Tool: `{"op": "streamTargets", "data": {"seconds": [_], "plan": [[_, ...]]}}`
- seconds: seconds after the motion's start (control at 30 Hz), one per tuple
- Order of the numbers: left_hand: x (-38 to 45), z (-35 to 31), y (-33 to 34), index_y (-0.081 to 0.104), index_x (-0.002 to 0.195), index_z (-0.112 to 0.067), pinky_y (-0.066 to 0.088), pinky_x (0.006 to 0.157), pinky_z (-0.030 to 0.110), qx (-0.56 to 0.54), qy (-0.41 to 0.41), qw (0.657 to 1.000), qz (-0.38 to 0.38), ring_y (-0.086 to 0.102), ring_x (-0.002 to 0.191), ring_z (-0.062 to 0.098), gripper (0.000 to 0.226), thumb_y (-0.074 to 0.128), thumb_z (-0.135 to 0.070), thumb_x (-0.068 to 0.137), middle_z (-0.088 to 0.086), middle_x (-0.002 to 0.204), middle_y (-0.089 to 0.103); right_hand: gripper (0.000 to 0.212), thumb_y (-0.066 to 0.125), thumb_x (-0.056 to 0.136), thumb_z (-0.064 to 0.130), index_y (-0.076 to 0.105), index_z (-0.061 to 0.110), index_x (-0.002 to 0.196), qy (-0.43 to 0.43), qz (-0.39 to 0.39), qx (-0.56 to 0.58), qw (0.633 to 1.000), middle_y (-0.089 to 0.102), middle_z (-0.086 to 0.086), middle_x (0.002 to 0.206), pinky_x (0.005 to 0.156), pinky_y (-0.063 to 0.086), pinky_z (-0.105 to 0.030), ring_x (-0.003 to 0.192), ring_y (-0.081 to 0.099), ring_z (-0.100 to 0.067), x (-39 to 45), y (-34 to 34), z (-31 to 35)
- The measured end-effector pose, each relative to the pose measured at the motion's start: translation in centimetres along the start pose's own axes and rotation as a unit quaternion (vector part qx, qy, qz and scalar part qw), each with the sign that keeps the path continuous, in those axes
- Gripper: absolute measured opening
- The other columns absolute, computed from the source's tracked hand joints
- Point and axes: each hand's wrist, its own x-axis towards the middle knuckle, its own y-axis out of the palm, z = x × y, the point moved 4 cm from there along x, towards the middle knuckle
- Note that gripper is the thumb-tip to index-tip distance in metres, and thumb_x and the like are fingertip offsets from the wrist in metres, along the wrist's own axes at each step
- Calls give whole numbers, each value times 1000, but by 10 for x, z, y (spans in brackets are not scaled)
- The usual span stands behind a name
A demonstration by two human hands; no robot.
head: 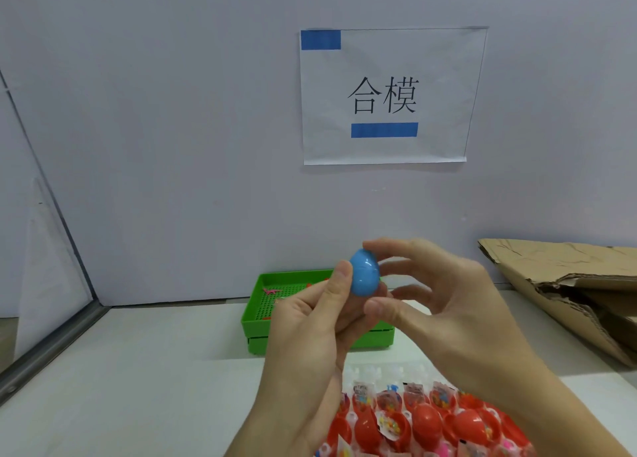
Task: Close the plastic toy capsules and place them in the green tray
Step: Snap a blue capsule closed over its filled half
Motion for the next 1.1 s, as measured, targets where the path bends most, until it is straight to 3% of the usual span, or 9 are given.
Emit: {"op": "streamTargets", "data": {"seconds": [0.1,0.3,0.37,0.47,0.5,0.6,0.77,1.0,1.1], "plan": [[1,3,2,80,80,-4,57,63,20,-20,-7,1000,2,75,74,19,35,66,-35,73,21,83,75,48,82,73,4,70,31,112,-40,-28,-10,999,72,13,101,79,57,-23,99,70,-11,1,1,0],[2,4,3,80,83,-8,58,64,21,5,5,1000,8,74,73,17,36,68,-39,69,16,80,75,53,79,75,-8,69,31,111,-48,-35,-30,998,74,14,101,80,56,-19,97,71,-9,1,-1,-2],[2,2,2,80,86,-14,57,62,21,51,25,998,11,75,76,17,40,65,-47,70,13,81,76,47,77,78,-5,71,31,108,-15,-34,3,999,76,12,99,81,56,-18,95,72,-8,0,-1,-3],[1,-3,-1,79,90,-22,57,64,23,139,84,987,4,74,82,19,43,61,-56,72,7,84,77,27,74,77,22,74,30,103,70,-54,115,989,78,6,96,80,56,-17,92,74,-11,1,-3,-5],[1,-6,-4,77,92,-24,57,66,23,176,119,977,-7,73,83,19,39,65,-55,71,4,84,76,29,71,74,27,75,23,103,109,-58,174,977,79,0,96,77,57,-18,90,75,-15,2,-3,-9],[-1,-15,-6,70,103,-36,57,77,21,253,205,946,-2,68,95,11,33,74,-38,70,-7,98,72,32,61,79,21,78,-1,97,218,-31,389,894,75,-22,97,70,59,-24,88,76,-27,2,5,-14],[-3,-16,0,71,109,-34,53,81,13,248,210,944,51,67,105,3,38,73,-30,71,-14,108,73,35,58,86,22,75,-1,106,283,51,502,816,70,-26,114,78,60,-29,98,72,-28,-3,16,-12],[-3,-17,-1,71,101,-35,55,81,18,246,229,941,39,69,102,9,27,78,-30,75,-11,102,74,32,66,84,18,74,0,110,299,89,508,803,70,-24,112,84,59,-32,98,70,-28,-5,18,-12],[-4,-19,-4,71,103,-35,56,78,19,258,228,938,48,69,100,12,25,70,-25,80,-9,104,73,34,65,82,22,75,2,108,285,108,463,832,74,-20,105,78,60,-27,93,73,-23,-4,15,-10]]}}
